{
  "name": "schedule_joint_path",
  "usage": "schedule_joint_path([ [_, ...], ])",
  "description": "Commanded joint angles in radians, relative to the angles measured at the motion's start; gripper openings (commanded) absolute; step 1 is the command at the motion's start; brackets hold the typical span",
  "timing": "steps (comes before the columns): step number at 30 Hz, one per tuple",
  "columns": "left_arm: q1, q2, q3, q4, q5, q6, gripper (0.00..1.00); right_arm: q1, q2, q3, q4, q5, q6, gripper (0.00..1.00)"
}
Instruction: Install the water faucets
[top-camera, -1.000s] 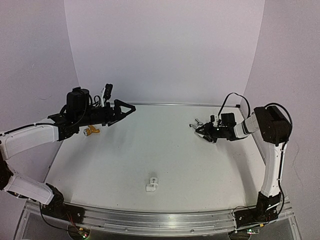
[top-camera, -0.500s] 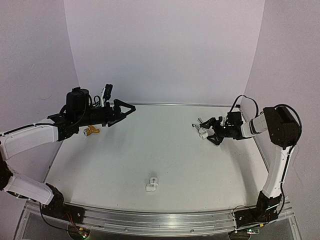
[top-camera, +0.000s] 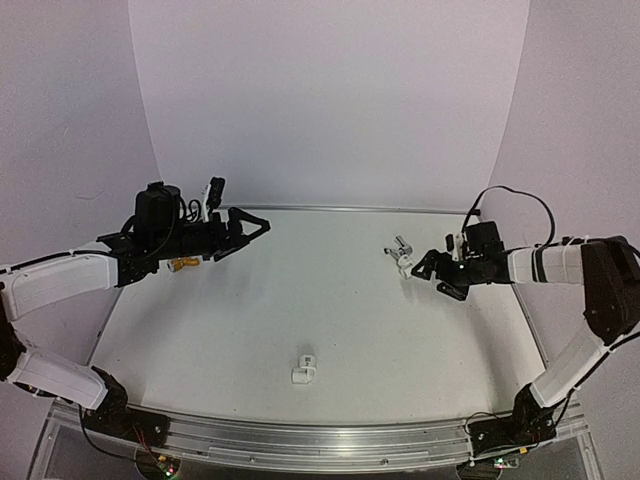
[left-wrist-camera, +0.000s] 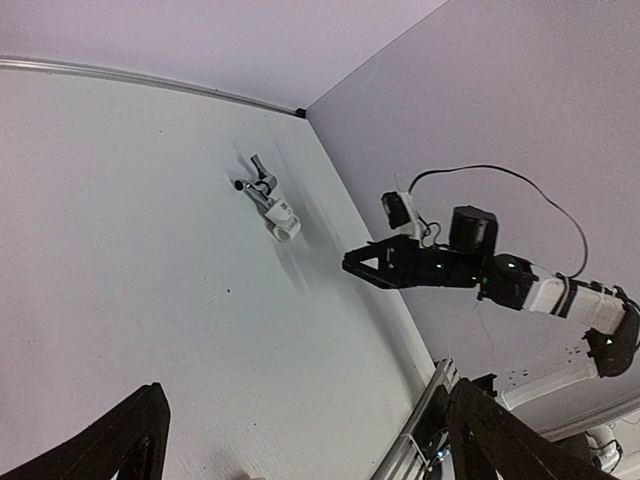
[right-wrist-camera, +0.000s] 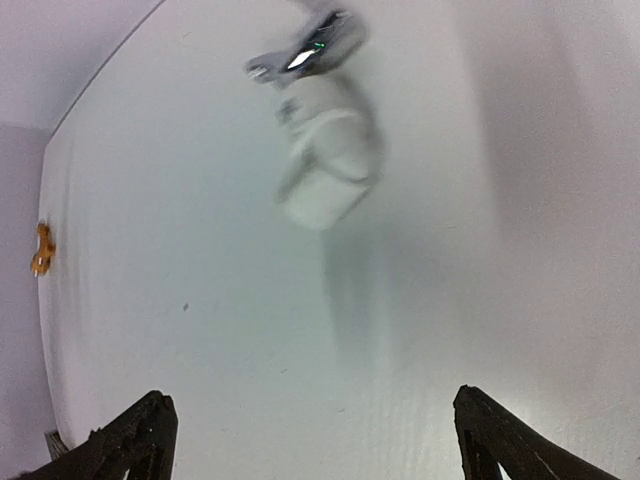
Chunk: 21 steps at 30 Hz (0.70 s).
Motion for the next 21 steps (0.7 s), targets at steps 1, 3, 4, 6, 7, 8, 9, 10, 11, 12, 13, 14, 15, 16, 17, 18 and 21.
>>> schedule_joint_path([
  [1, -0.001, 0.026, -0.019, -0.013, -0.033, -0.009, 0.96, 0.173, -0.079, -0.002, -0.023, 0.004, -0.145, 0.97],
  [3, -0.002, 0.053, -0.032, -0.03, -0.006, -0.02, 0.91, 0.225, -0.072, 0.001, 0.004, -0.021, -0.133, 0.97],
  [4, -0.002, 0.062, -0.043, -0.036, -0.006, -0.025, 0.89, 0.241, -0.063, 0.003, 0.01, -0.033, -0.125, 0.97],
  [6, -0.002, 0.073, -0.066, -0.05, -0.028, -0.031, 0.87, 0.271, -0.042, 0.01, 0.048, -0.05, -0.116, 0.97],
  [7, -0.002, 0.074, -0.076, -0.061, -0.043, -0.034, 0.87, 0.287, -0.027, 0.017, 0.057, -0.063, -0.116, 0.97],
  [8, -0.001, 0.078, -0.084, -0.069, -0.049, -0.038, 0.86, 0.3, -0.014, 0.025, 0.065, -0.079, -0.114, 0.97],
  [9, -0.003, 0.085, -0.089, -0.074, -0.043, -0.046, 0.85, 0.315, 0.002, 0.035, 0.068, -0.086, -0.111, 0.97],
  [10, -0.013, 0.095, -0.099, -0.075, -0.033, -0.055, 0.82, 0.337, 0.014, 0.045, 0.072, -0.089, -0.111, 0.97],
  [11, -0.026, 0.108, -0.107, -0.076, -0.026, -0.062, 0.79, 0.358, 0.024, 0.054, 0.074, -0.091, -0.115, 0.97],
  [12, -0.05, 0.119, -0.114, -0.076, -0.029, -0.066, 0.77, 0.375, 0.033, 0.06, 0.074, -0.092, -0.119, 0.97],
  [13, -0.087, 0.13, -0.12, -0.077, -0.039, -0.068, 0.75, 0.387, 0.039, 0.064, 0.074, -0.093, -0.119, 0.97],
  [14, -0.139, 0.144, -0.124, -0.078, -0.055, -0.069, 0.72, 0.392, 0.044, 0.065, 0.076, -0.094, -0.117, 0.97],
  [15, -0.177, 0.166, -0.126, -0.083, -0.07, -0.078, 0.71, 0.394, 0.047, 0.061, 0.081, -0.1, -0.112, 0.97],
  [16, -0.224, 0.188, -0.129, -0.085, -0.08, -0.091, 0.7, 0.394, 0.047, 0.057, 0.088, -0.103, -0.107, 0.97],
  [17, -0.258, 0.206, -0.133, -0.085, -0.087, -0.111, 0.7, 0.394, 0.045, 0.054, 0.093, -0.102, -0.103, 0.97],
  [18, -0.293, 0.22, -0.136, -0.085, -0.098, -0.131, 0.69, 0.394, 0.042, 0.05, 0.098, -0.101, -0.1, 0.97],
  [21, -0.417, 0.269, -0.121, -0.102, -0.154, -0.176, 0.71, 0.394, 0.032, 0.043, 0.104, -0.095, -0.097, 0.97],
])
